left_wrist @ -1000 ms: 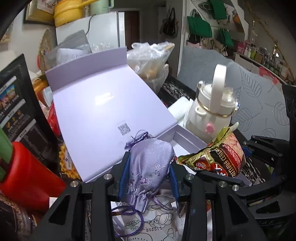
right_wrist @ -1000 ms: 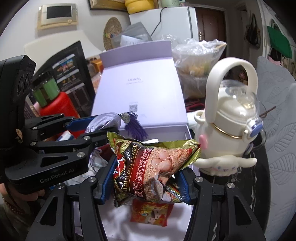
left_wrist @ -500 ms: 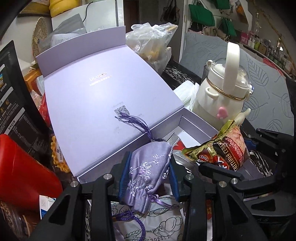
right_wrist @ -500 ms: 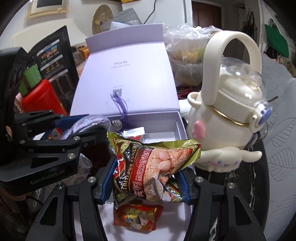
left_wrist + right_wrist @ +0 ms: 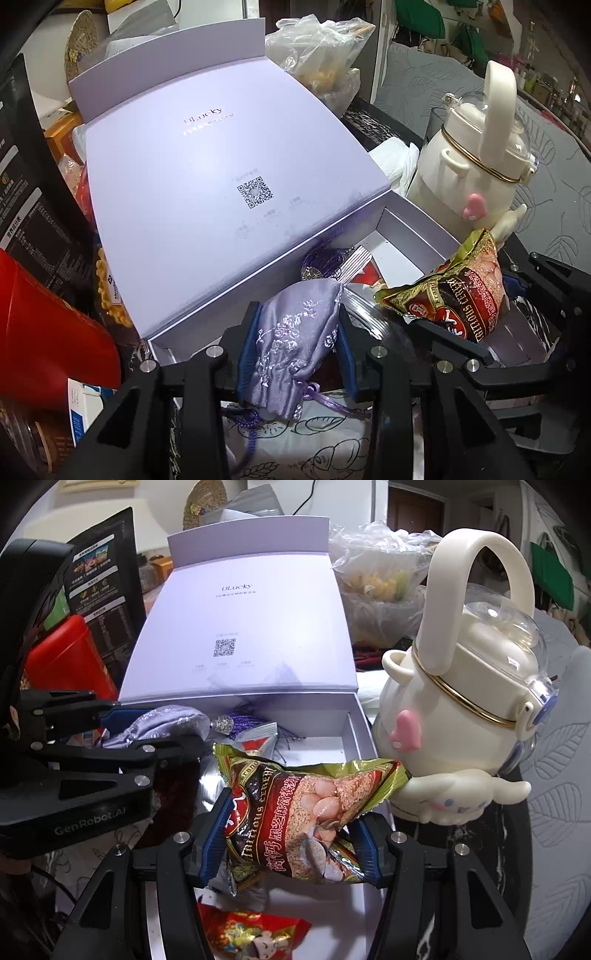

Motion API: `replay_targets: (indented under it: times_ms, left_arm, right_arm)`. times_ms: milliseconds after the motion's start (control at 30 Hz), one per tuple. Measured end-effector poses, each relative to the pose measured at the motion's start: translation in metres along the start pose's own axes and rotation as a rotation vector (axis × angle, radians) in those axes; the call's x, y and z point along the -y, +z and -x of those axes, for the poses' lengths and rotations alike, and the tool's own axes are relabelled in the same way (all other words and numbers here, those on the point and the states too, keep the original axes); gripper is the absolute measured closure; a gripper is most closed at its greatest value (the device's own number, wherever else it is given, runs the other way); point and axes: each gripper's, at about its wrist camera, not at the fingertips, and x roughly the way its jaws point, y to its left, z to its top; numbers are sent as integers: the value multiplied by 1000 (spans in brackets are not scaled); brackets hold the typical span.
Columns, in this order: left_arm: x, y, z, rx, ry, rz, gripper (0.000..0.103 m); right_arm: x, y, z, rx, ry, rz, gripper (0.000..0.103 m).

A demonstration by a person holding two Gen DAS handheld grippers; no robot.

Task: Organize soft objects
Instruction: 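Lower the gold snack bag and lavender pouch into the box with both grippers, then open the right gripper releasing the gold bag while the left releases the lavender pouch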

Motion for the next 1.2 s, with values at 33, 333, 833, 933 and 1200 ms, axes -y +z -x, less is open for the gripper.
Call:
replay_targets:
  times_ms: [33, 333, 833, 933, 1200]
  left_arm:
    - [-1, 0, -2, -5, 2, 0, 65]
    - [-4, 3, -16, -64, 31, 16, 65]
    - [16, 1, 10, 4, 82, -4, 34]
    - [22, 2, 21, 39, 81, -9, 34]
    - [33, 3, 55, 104, 29, 10, 34]
  right_arm:
    - [0, 0, -1, -1, -2, 1, 44]
    - [-1, 0, -3, -22, -31, 13, 43]
    - [5, -3, 22, 15, -33, -9, 33]
    - [8, -4, 33, 36, -39, -22, 33]
    - [15, -8, 71, 87, -60, -49, 33]
